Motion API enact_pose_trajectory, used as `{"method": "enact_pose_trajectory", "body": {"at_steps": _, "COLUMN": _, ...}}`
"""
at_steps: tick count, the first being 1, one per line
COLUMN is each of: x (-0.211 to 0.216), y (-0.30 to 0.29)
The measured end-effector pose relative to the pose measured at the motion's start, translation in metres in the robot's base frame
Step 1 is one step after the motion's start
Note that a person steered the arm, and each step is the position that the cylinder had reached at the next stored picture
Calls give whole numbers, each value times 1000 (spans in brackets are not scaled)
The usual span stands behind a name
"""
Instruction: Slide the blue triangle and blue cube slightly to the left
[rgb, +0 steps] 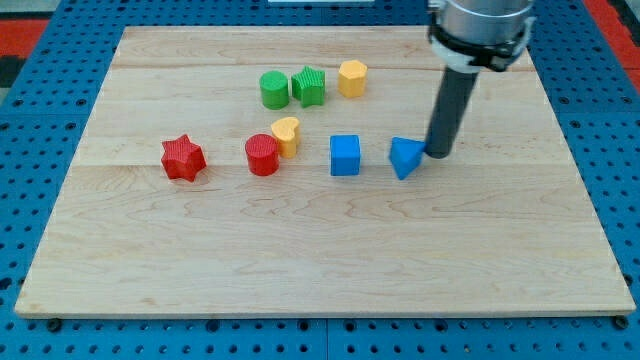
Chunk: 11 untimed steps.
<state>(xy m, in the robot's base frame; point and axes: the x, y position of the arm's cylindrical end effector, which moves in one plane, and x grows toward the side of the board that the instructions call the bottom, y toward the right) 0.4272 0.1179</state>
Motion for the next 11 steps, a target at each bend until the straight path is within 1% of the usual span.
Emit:
{"method": "enact_pose_trajectory", "body": {"at_steps": 1, "x": -1, "y": -37}}
{"method": "enact_pose_trajectory", "body": {"at_steps": 2, "x": -1, "y": -56}}
{"method": "enact_pose_trajectory", "body": {"at_steps": 3, "x": 2, "y": -21}}
{"method": "enact_pose_trajectory", "body": {"at_steps": 4, "x": 16, "y": 10}}
{"method": "enact_pose_trajectory", "body": {"at_steps": 5, "x": 49, "y": -3}}
{"method": "enact_pose_trajectory", "body": {"at_steps": 8, "x": 28, "y": -43}}
{"method": "enact_pose_trajectory", "body": {"at_steps": 9, "x": 9, "y": -51}}
{"method": "enact_pose_trajectory", "body": {"at_steps": 11, "x": 4, "y": -85}}
